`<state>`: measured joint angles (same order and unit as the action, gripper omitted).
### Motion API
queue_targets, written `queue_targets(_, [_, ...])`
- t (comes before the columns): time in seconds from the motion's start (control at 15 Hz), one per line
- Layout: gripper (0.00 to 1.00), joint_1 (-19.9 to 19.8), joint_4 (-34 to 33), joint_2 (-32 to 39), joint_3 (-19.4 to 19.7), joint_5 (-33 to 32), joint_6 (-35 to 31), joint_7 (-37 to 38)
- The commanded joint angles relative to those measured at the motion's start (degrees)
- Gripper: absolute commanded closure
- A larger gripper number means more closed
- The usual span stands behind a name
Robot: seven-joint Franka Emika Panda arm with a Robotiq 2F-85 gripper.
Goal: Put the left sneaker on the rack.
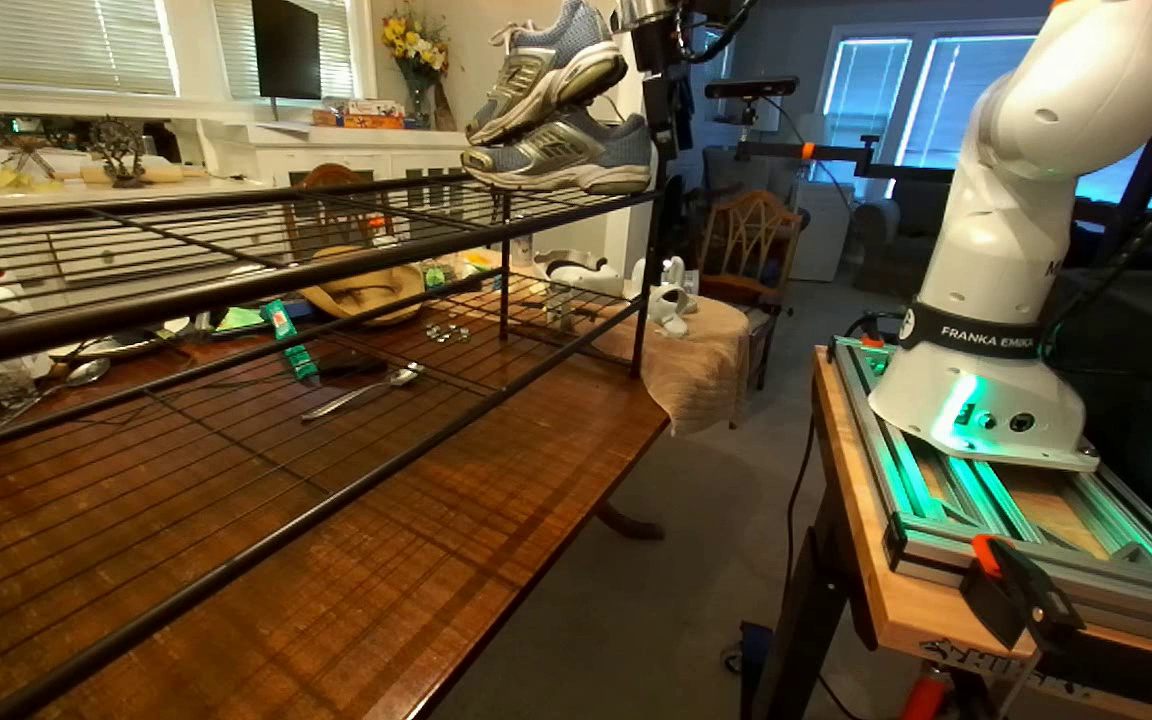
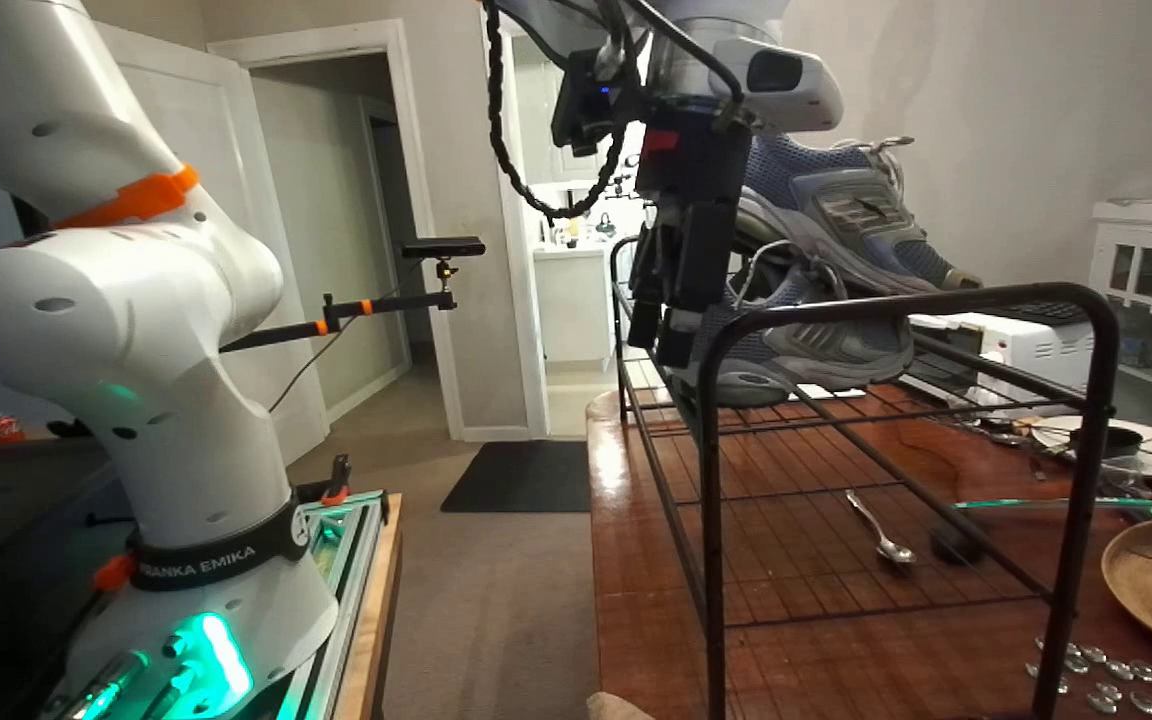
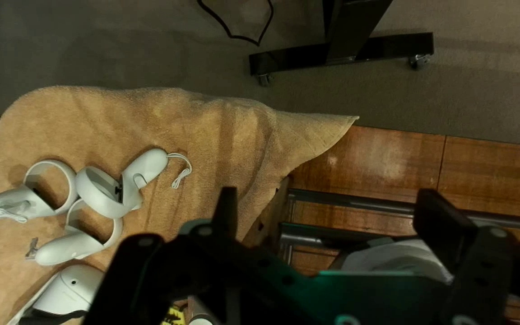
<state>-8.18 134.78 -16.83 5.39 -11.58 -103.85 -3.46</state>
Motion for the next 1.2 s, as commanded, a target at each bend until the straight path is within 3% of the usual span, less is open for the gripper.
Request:
queue_targets(0.0, [0.00, 1.11, -1.06, -1.32, 0.31, 0.65, 4.23, -1.88])
queue_targets(0.27, [0.00, 2.32, -0.65, -1.95, -0.08, 0.63, 7.31, -3.49])
queue_targets(1.13, [0.00, 3.77, -0.46, -8.90, 0.44, 2.44, -2.45, -3.78])
